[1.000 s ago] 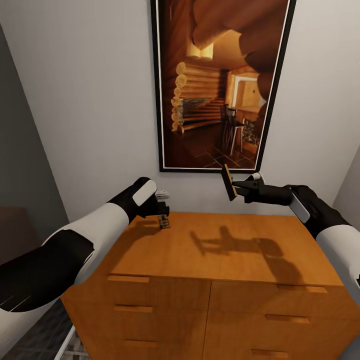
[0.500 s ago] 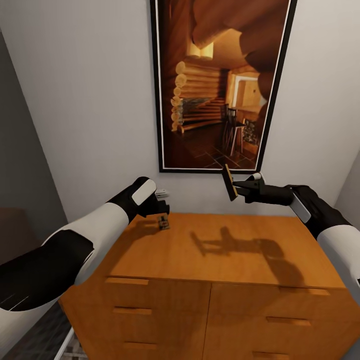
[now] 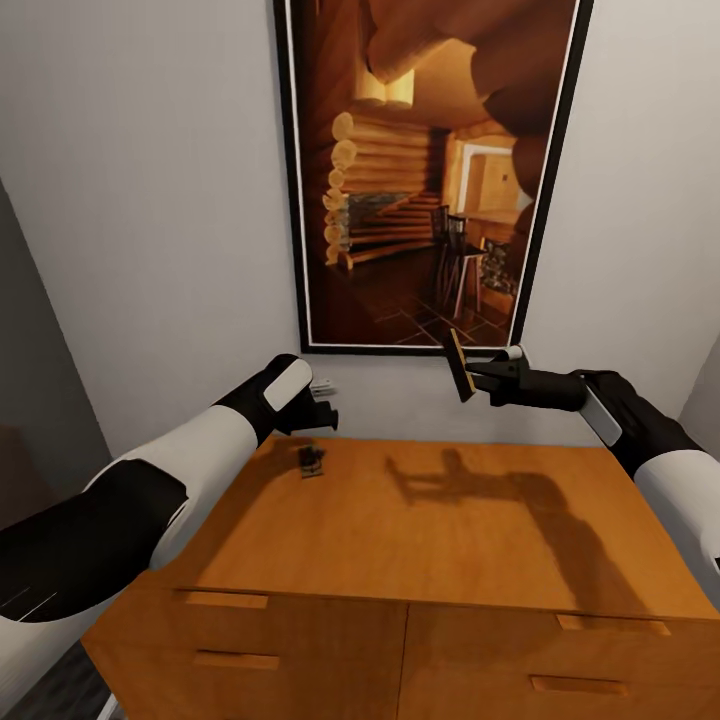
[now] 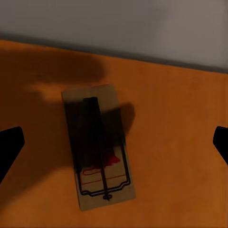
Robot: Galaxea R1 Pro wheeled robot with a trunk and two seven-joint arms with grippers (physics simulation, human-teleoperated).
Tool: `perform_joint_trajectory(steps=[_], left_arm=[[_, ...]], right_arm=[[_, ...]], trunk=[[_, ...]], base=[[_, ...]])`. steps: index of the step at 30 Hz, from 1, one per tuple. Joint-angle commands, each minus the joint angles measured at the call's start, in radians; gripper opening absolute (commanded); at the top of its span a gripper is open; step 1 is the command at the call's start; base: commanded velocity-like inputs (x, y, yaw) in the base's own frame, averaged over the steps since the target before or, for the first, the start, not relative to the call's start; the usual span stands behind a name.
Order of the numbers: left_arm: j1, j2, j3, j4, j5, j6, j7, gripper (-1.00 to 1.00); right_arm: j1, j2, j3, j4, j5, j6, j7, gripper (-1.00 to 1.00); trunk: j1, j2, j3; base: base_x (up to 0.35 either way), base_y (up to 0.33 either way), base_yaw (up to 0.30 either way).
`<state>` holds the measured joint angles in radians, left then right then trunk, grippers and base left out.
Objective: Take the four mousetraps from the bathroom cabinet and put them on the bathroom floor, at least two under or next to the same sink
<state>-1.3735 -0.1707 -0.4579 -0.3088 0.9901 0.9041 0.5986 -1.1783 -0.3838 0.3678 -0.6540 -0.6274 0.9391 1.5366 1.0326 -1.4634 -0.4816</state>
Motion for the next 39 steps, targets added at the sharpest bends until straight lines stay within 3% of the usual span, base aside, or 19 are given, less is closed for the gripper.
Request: perform_joint_trajectory(steps=[1, 11, 21, 28, 39], left_arm=[[-0.001, 0.000, -0.007, -0.001, 0.011, 0.001, 0.008, 1.00], [-0.001, -0.001, -0.007, 0.002, 0.009, -0.006, 0.019, 1.00], [-0.001, -0.004, -0.002, 0.002, 0.024, -0.066, 0.120, 1.00], [-0.001, -0.004, -0.001, 0.002, 0.066, -0.071, 0.133, 1.00], [-0.001, -0.004, -0.001, 0.002, 0.076, -0.070, 0.135, 1.00]], right_arm=[[-0.001, -0.001, 0.005, 0.000, -0.005, 0.017, 0.005, -1.00], [-0.001, -0.001, 0.005, 0.000, -0.005, 0.017, 0.005, -1.00], [-0.001, -0.001, 0.005, 0.000, -0.005, 0.017, 0.005, -1.00], [-0.001, -0.001, 0.004, 0.000, -0.005, 0.017, 0.005, -1.00], [0.000, -0.001, 0.004, 0.000, -0.005, 0.017, 0.005, -1.00]], trunk=[[0.000, -0.001, -0.001], [0.000, -0.001, -0.001], [0.000, -0.001, -0.001], [0.000, -0.001, -0.001], [0.004, -0.008, -0.004]], base=[[0.029, -0.020, 0.000], [0.009, -0.006, 0.000], [0.000, 0.000, 0.000], [0.000, 0.000, 0.000], [0.000, 0.000, 0.000]])
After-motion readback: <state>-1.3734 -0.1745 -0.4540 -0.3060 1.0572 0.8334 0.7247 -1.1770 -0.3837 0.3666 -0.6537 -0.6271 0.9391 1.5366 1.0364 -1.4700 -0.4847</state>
